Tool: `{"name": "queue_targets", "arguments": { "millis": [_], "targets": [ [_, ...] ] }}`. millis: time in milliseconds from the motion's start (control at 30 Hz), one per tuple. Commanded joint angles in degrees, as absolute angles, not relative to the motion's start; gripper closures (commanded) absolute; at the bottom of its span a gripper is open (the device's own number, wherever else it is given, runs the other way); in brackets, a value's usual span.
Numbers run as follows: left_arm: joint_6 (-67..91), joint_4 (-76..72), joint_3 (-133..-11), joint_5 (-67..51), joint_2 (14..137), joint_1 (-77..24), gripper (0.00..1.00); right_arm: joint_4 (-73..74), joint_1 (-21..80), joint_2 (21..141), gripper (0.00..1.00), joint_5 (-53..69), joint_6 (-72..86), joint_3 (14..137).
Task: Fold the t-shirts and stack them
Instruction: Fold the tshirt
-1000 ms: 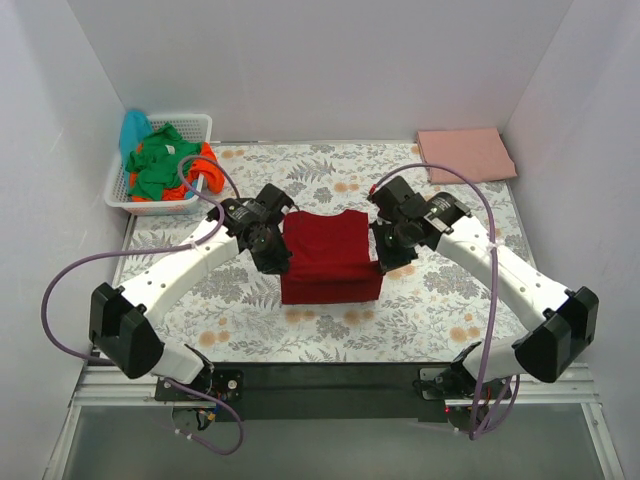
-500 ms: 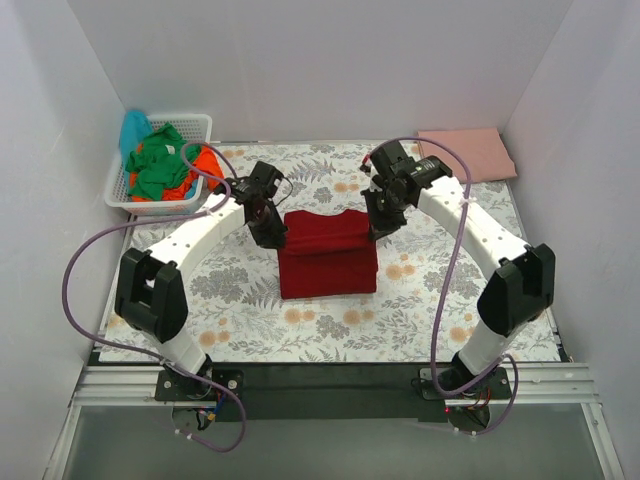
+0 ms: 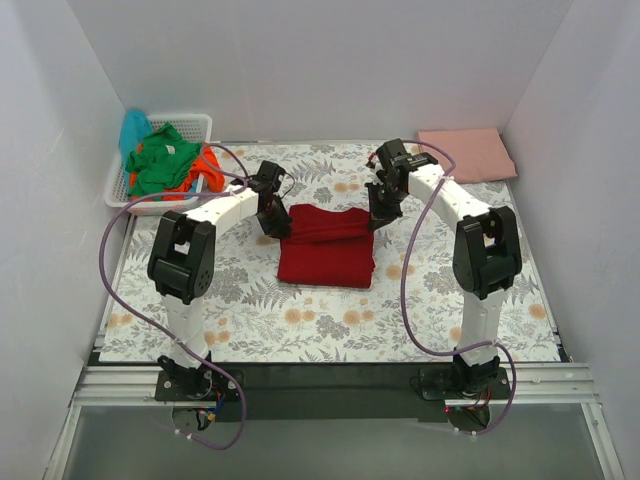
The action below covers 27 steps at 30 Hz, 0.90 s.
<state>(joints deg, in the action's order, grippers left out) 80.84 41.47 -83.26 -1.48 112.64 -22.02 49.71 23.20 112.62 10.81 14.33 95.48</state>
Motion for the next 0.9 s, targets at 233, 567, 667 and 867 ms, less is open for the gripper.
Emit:
{"name": "queue_targets", "arguments": {
  "millis": [233, 567, 667, 867],
  "targets": [
    [78.6, 32.3, -83.1, 2.9, 116.0, -20.2, 1.00, 39.2, 20.1, 118.4, 0.99, 10.6, 12.7, 91.5],
    [74.9, 27.3, -81.7, 0.4, 107.4, -20.6, 1.00, 32.7, 19.5, 114.0, 0.99, 10.3, 14.0, 82.4],
    [73.5, 25.8, -82.2, 0.2, 107.5, -20.7, 1.00, 32.2, 19.2, 114.4, 0.99, 10.4, 13.6, 81.5],
    [72.9, 22.3, -81.7, 1.1, 111.5, -20.8, 1.00, 30.3, 19.2, 114.7, 0.99, 10.5, 13.5, 79.7]
  ]
}}
